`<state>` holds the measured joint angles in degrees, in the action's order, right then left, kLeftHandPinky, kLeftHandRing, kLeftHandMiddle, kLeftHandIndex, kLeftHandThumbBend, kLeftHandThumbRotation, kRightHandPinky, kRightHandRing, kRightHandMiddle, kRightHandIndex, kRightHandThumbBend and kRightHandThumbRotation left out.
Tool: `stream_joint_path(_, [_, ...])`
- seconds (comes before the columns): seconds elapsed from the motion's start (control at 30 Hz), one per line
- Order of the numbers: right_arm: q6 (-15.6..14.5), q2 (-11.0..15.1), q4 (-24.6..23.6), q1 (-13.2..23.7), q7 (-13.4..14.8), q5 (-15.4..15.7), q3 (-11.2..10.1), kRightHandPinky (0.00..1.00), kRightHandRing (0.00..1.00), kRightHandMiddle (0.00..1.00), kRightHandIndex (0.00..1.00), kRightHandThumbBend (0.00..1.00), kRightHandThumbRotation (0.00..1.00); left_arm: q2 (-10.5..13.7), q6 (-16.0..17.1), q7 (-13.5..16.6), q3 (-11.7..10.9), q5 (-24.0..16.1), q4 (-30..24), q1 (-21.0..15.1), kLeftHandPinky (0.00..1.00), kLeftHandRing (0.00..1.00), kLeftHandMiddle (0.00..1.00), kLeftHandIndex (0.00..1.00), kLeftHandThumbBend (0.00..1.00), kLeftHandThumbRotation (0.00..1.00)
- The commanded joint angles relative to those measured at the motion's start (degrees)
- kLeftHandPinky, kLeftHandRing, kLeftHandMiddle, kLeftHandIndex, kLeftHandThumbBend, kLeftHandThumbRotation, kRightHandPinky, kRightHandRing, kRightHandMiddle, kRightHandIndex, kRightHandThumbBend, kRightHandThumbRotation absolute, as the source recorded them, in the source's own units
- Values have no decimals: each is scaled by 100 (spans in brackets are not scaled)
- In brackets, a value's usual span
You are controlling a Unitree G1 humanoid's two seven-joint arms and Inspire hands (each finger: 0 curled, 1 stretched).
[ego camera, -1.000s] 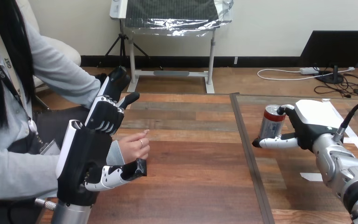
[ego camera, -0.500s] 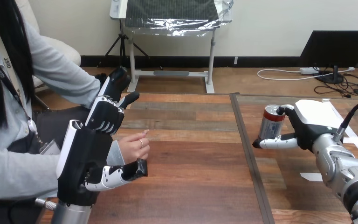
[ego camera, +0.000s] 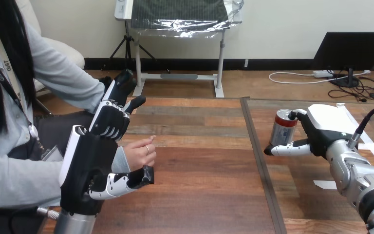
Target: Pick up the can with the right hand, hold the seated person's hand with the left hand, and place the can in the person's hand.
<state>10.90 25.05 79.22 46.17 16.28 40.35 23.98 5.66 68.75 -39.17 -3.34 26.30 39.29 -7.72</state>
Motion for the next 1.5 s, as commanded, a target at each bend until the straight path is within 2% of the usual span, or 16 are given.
stream_joint_path(0.0, [41, 106, -79, 230, 37, -90, -62, 88, 91, 88, 87, 93, 66, -25, 57, 35, -53, -28, -163, -265, 89, 97, 99, 95, 100, 53])
stream_joint_path(0.57, [100, 108, -90, 221, 131, -165, -150, 88, 91, 88, 85, 94, 64, -11, 48, 58, -53, -62, -176, -280, 90, 98, 99, 96, 100, 53])
stream_joint_path(0.73, [135, 115, -103, 217, 243, -158, -120, 87, 90, 87, 85, 95, 64, 8, 54, 20, -47, -43, -144, -312, 90, 98, 100, 96, 100, 53])
stream_joint_path(0.83, [126, 119, -106, 231, 207, -173, -110, 87, 91, 87, 85, 95, 65, 17, 12, -36, -35, 24, -129, -334, 91, 99, 100, 96, 100, 53])
stream_joint_path(1.47, [319, 153, -140, 182, 373, -285, -178, 88, 91, 87, 84, 96, 63, -23, 51, 11, -57, -9, -93, -381, 89, 98, 99, 95, 100, 52])
